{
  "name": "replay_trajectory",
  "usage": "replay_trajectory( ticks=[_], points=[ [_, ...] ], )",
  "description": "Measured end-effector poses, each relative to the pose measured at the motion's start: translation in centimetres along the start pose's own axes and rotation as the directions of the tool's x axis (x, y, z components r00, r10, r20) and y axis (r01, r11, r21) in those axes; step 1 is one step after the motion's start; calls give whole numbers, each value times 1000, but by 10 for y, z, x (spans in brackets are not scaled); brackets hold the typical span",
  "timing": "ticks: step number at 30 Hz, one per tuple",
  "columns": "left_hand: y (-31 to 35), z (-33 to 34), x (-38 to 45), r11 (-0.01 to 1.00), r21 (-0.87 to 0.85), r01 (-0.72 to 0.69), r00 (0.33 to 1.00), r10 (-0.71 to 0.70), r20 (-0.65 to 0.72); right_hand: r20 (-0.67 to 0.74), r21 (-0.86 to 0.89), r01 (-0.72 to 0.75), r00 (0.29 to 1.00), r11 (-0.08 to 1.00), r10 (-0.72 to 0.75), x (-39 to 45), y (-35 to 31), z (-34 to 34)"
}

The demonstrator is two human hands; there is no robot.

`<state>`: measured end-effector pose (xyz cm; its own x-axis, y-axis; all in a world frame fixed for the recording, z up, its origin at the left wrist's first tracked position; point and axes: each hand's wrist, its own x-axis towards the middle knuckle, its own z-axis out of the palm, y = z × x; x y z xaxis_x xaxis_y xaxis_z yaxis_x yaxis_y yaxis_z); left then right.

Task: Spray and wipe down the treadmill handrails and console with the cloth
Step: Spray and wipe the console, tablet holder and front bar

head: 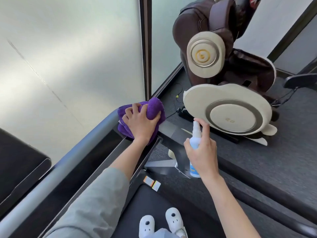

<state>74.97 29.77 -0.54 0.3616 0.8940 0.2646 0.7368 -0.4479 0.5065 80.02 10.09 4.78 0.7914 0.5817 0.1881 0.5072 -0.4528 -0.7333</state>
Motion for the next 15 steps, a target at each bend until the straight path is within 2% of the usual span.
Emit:
replay_trajectory(
  ticks=[3, 6, 11, 13, 15],
  points=[
    [-12, -7, 2, 997, 6, -72, 997, 72, 18, 24, 10, -14, 1000, 1000, 14, 1, -1, -1],
    [-25, -14, 10, 995, 39, -92, 995, 93, -21, 41, 37, -1, 999, 999, -1, 2, -3, -1],
    [-24, -19, 30, 994, 62, 92, 996, -92, -4, 26, 60, -1, 1000, 998, -1, 8, -4, -4],
    [-9, -13, 16, 997, 51, 59, 998, -60, 21, 13, 68, -9, 1000, 998, 9, 6, -2, -6],
    [10, -5, -9, 999, 28, -35, 998, 34, 55, 11, 71, -6, 1000, 997, 5, 4, 0, -8]
  ],
)
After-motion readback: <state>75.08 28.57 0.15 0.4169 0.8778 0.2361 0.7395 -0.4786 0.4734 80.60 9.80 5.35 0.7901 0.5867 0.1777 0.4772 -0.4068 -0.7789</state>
